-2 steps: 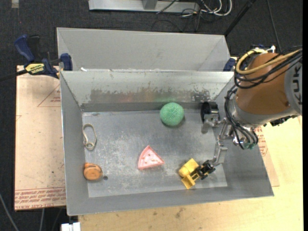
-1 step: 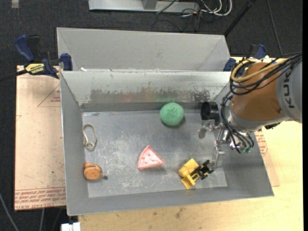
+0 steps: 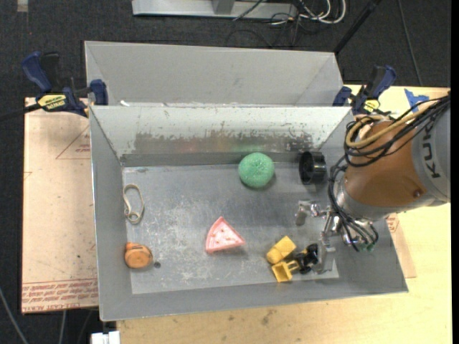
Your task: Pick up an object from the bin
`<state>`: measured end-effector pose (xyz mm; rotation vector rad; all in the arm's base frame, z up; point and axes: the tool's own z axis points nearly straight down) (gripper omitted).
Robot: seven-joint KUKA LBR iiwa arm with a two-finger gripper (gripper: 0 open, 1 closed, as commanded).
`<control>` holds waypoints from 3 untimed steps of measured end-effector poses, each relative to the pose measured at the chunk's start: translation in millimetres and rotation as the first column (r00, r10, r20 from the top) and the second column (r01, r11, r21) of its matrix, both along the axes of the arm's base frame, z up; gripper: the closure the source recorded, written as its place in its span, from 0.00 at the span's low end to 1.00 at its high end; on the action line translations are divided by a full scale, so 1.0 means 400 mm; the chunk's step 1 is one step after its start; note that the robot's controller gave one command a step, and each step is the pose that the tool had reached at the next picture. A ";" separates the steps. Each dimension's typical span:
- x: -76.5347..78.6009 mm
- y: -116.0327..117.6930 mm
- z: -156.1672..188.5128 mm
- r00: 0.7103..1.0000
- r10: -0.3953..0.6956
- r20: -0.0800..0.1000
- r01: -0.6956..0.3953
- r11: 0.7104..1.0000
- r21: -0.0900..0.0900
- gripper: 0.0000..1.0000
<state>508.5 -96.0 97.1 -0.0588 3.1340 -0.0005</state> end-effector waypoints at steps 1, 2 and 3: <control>-0.029 -0.013 -0.059 0.999 0.039 -0.005 -0.039 0.999 0.001 0.00; 0.003 -0.004 -0.067 0.923 0.384 -0.003 -0.384 0.923 0.000 1.00; 0.003 -0.004 -0.067 0.923 0.385 -0.003 -0.385 0.923 0.000 1.00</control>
Offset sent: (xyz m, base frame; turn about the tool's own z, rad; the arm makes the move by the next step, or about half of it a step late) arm -0.0001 -0.0026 -0.0271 -0.3958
